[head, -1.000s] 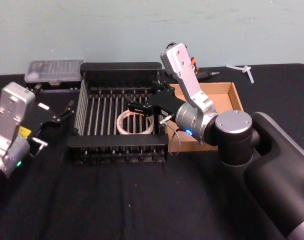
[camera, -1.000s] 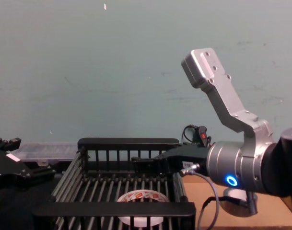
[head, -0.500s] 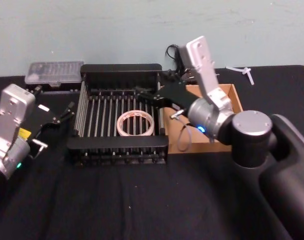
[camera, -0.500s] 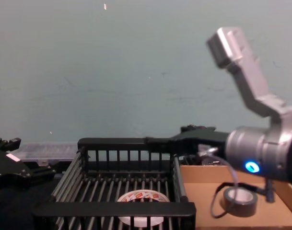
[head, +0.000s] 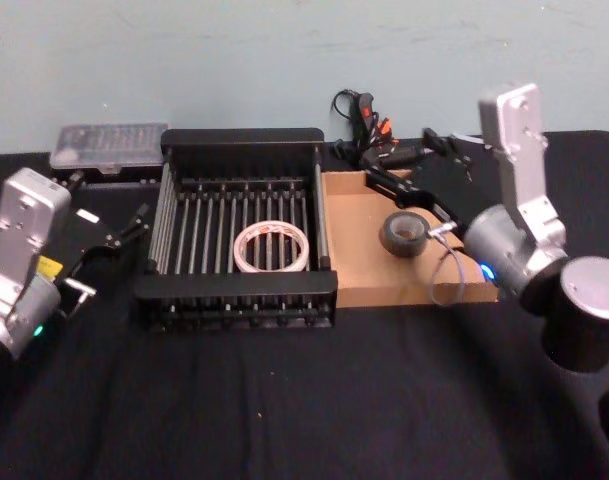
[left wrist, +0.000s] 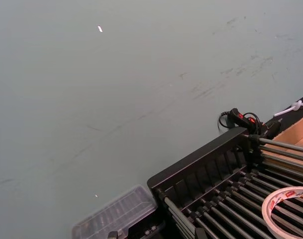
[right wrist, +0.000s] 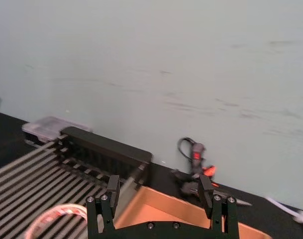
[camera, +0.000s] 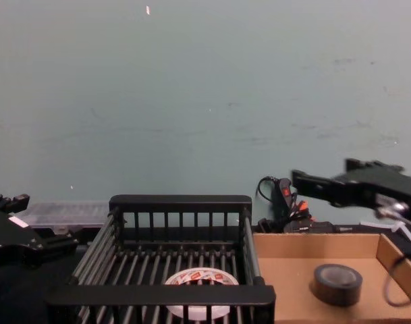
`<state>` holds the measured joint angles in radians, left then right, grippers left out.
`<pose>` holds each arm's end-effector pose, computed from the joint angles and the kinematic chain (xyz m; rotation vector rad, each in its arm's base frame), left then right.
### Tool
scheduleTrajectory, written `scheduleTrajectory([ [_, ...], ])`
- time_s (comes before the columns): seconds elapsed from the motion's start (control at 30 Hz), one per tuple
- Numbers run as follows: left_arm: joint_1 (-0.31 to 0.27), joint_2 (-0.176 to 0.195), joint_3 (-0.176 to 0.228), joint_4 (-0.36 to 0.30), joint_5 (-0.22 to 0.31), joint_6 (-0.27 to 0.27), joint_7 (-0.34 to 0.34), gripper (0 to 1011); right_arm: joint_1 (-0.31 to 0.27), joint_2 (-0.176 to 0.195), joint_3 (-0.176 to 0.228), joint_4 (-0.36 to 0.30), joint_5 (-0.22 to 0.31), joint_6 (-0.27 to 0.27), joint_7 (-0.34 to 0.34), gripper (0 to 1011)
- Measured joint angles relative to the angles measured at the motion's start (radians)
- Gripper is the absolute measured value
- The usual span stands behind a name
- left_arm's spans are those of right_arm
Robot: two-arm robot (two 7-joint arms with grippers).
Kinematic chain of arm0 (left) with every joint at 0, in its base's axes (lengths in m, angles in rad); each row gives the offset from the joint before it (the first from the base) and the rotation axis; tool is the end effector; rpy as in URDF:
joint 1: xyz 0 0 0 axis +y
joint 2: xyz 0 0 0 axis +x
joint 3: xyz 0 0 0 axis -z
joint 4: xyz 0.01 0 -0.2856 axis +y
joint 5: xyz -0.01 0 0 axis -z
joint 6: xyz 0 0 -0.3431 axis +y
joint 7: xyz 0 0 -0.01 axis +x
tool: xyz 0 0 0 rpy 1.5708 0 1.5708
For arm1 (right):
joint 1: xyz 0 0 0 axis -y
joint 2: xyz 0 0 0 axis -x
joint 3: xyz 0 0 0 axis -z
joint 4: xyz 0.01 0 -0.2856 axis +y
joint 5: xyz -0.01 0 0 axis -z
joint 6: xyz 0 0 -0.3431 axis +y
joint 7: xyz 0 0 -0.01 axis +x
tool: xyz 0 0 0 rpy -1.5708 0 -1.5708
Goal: Pick up the white tape and place it into the black box , Pick up the silver tape and place it into the brown box.
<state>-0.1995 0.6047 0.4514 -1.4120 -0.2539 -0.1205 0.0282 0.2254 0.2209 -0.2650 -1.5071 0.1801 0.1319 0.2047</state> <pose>0.3898 0.0711 -0.3053 0.3045 -0.2850 1.2479 0.4144 0.0227 -0.2460 -0.0897 -0.0434 -1.1308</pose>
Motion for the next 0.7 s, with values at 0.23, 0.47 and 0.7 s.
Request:
scheduleTrajectory([
  [0.23,0.0,0.0,0.0,0.0,0.0,0.0,0.0,1001,-0.069,0.022,0.036,-0.017,-0.036,-0.056,-0.023,1002],
  [0.47,0.0,0.0,0.0,0.0,0.0,0.0,0.0,1001,-0.117,0.029,0.063,-0.015,-0.06,-0.072,-0.03,1002],
  [0.7,0.0,0.0,0.0,0.0,0.0,0.0,0.0,1001,-0.143,0.026,0.08,-0.003,-0.082,-0.067,-0.033,1002],
])
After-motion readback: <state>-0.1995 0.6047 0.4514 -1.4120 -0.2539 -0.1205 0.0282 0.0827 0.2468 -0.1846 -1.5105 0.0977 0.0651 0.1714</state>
